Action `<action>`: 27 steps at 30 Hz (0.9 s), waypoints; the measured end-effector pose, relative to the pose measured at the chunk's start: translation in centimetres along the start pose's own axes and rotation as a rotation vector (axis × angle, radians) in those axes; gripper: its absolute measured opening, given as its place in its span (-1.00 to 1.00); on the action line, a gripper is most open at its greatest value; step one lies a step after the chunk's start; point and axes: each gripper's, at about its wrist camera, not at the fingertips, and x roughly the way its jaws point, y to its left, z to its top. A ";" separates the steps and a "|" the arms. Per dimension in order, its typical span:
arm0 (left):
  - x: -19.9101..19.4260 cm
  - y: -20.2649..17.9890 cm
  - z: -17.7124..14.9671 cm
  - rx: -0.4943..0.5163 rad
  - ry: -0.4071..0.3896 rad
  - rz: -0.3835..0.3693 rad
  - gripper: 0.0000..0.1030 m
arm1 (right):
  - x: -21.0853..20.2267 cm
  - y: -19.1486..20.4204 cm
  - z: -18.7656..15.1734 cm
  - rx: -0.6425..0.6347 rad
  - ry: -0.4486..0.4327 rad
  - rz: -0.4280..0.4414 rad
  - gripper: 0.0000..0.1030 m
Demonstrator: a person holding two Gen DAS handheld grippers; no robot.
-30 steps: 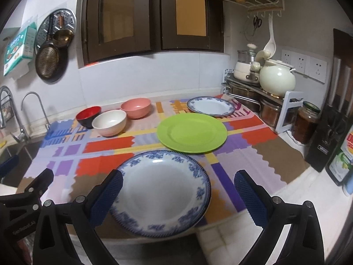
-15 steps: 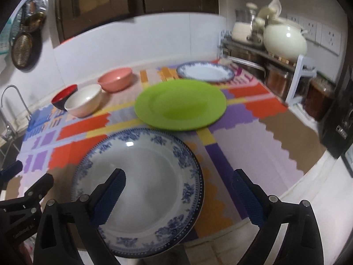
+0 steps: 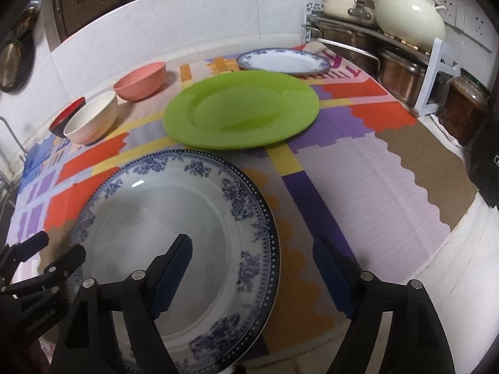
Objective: Organize plates and bowls
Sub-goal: 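Move both grippers down to the rim of the blue-and-white plate, then close both grippers on the blue-and-white plate rim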
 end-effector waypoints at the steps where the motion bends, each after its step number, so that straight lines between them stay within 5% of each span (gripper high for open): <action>1: 0.2 -0.1 0.0 0.000 0.006 -0.005 0.35 | 0.1 0.0 0.0 0.001 0.006 0.001 0.51; 16: 1.4 0.0 0.5 -0.031 0.036 -0.057 -0.18 | 1.5 -0.2 0.3 -0.016 0.047 0.013 0.06; 27: 1.6 0.1 0.8 -0.043 0.041 -0.062 -0.24 | 1.4 0.3 0.4 -0.057 0.060 -0.008 -0.28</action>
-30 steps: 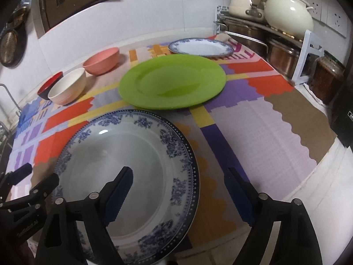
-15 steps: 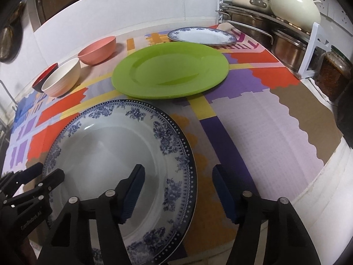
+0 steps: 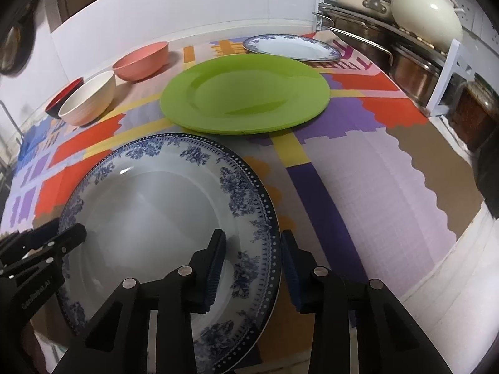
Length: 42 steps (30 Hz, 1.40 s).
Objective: Organize plates and bowls
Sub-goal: 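Close both grippers on the blue-and-white plate rim, then lift the blue-and-white plate with both grippers and carry it toward the sink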
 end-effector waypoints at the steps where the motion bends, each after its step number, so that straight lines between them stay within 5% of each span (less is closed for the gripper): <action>1: 0.0 0.0 0.0 0.000 0.000 0.001 -0.24 | 0.0 0.0 0.0 0.000 0.002 0.000 -0.28; 21: -1.4 1.5 0.3 -0.015 -0.032 0.015 -0.29 | -1.2 1.3 0.4 -0.023 0.001 -0.019 -0.29; 42: -8.0 13.1 -2.0 -0.176 -0.138 0.149 -0.29 | -4.8 12.7 2.1 -0.181 -0.082 0.100 -0.29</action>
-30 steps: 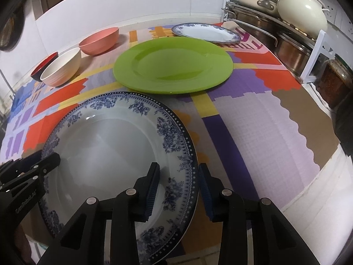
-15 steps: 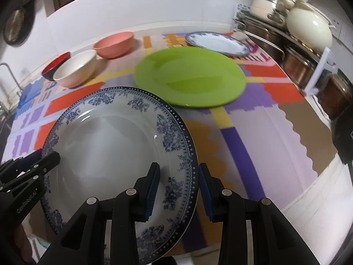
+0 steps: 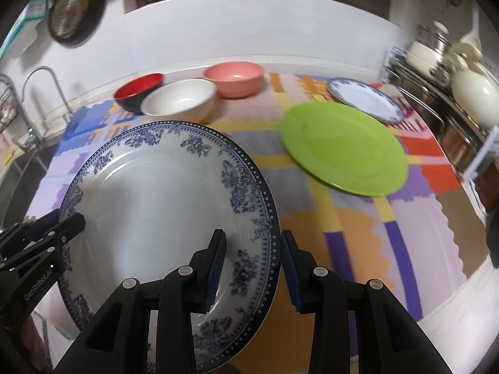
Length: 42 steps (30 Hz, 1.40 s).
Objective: Organize plates and bowls
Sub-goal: 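Lift the blue-and-white plate with both grippers and carry it toward the sink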
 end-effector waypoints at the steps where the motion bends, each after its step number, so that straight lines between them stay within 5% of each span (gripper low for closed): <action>1: -0.1 0.8 -0.1 -0.010 -0.001 0.008 -0.29 | 0.0 0.6 0.1 -0.008 -0.002 0.007 -0.29; 24: 2.2 11.9 -0.1 -0.142 0.081 0.084 -0.29 | 3.5 12.4 2.2 -0.135 0.025 0.100 -0.29; 42: 5.8 12.8 0.3 -0.121 0.167 0.053 -0.29 | 7.1 13.9 2.5 -0.120 0.113 0.071 -0.29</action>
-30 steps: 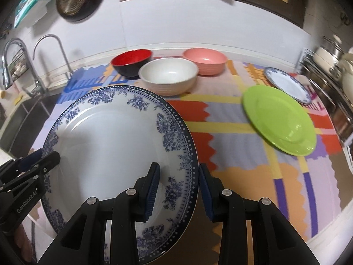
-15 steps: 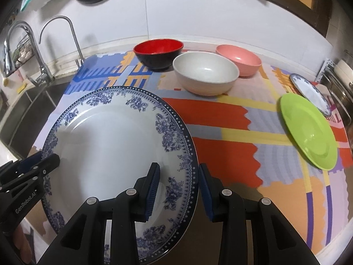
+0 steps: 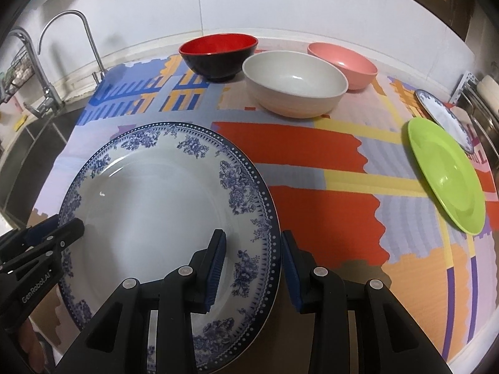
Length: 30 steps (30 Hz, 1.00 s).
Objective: Organize plates and bowls
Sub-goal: 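Lift the blue-and-white plate with both grippers and carry it toward the sink, then lower the blue-and-white plate onto the mat and open both grippers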
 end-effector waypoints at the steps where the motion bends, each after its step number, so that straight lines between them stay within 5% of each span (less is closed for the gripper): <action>1: 0.1 0.0 0.0 0.001 0.002 0.000 -0.29 | 0.1 0.0 0.0 0.002 0.004 -0.001 -0.29; 25: 0.9 -0.4 -0.1 0.025 0.025 0.019 -0.29 | 1.5 -0.2 -0.4 0.024 0.034 0.004 -0.27; 30: 0.5 -0.2 0.1 0.027 0.001 0.050 -0.06 | 1.4 -0.2 -0.5 0.026 0.019 0.005 -0.27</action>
